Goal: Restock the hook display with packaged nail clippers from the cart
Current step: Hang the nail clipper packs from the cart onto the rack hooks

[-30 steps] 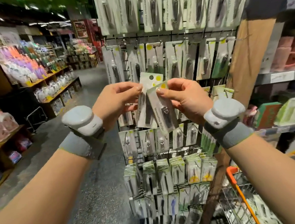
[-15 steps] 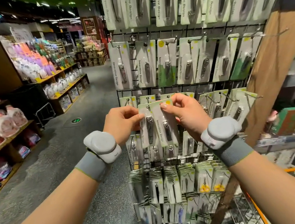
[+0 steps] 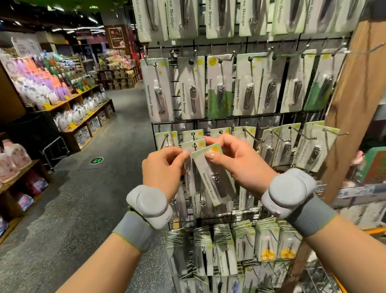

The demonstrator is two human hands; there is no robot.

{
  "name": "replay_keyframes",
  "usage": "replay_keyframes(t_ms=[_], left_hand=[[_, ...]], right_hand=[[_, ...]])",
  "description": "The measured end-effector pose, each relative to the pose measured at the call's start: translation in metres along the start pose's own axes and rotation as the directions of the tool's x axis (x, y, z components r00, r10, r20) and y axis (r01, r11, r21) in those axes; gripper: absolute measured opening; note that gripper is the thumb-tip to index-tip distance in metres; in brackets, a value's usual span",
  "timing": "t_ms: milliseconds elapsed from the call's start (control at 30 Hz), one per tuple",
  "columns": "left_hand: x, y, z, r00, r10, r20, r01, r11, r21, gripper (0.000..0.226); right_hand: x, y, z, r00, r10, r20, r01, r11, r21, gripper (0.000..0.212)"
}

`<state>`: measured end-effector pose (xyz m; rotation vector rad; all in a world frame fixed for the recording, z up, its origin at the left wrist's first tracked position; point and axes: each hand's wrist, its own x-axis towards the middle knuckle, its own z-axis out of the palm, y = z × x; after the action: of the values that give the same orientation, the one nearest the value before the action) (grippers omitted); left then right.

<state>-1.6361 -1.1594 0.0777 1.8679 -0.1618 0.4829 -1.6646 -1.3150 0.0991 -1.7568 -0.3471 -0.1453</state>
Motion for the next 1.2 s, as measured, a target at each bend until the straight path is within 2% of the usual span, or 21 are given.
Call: replay_keyframes(t_ms=[200,300,367,467,667,833,900,1033,1133,1200], left_hand=[[0.013,-0.009,0.007,0.999,-0.002,-0.038,0.004,0.998,0.061,0.012],[0.016,-0.006,0.015,0.998,-0.003,-0.061,0.013,0.988,0.157,0.011],[0.017,-0.003,0.019,0.997,-0.009,-0.081,0.025,0.979,0.200,0.014],[0.022,-0.004,0.024,0.997,-0.024,-0.079,0.040,0.979,0.202,0.015],[0.028,-0.012,0.030,0.997,-0.047,-0.069,0.061,0.972,0.226,0.016],[0.026,-0.009,0.026,0.996,-0.080,-0.045,0.088,0.969,0.232,0.019],[0.024,-0.009,0.022,0.994,-0.104,-0.012,0.104,0.970,0.221,0.020],[0.020,0.000,0.002,0.976,-0.177,0.125,0.122,0.927,0.354,0.022],[0.012,0.025,-0.019,0.946,-0.188,0.263,0.097,0.941,0.323,0.020],[0.004,0.046,-0.027,0.925,-0.178,0.337,0.101,0.967,0.235,0.022]], right_hand=[[0.005,0.005,0.002,0.999,0.047,0.001,-0.047,0.998,-0.033,0.007],[0.011,0.004,0.010,0.998,0.051,0.044,-0.049,0.998,-0.046,0.023],[0.015,0.004,0.013,0.997,0.063,0.045,-0.059,0.995,-0.085,0.023],[0.018,0.001,0.013,0.997,0.065,0.047,-0.065,0.998,-0.009,0.021],[0.017,-0.001,0.016,0.997,0.077,-0.011,-0.077,0.996,0.034,0.005],[0.010,0.001,0.011,0.996,0.037,-0.078,-0.034,0.999,0.041,0.013],[0.002,-0.004,0.006,0.992,0.012,-0.128,-0.005,0.999,0.054,0.010],[-0.013,-0.016,-0.013,0.974,-0.007,-0.226,0.035,0.993,0.117,0.010],[-0.020,-0.026,-0.029,0.954,-0.034,-0.299,0.066,0.993,0.098,0.011],[-0.026,-0.033,-0.037,0.950,-0.042,-0.310,0.083,0.989,0.120,0.010]])
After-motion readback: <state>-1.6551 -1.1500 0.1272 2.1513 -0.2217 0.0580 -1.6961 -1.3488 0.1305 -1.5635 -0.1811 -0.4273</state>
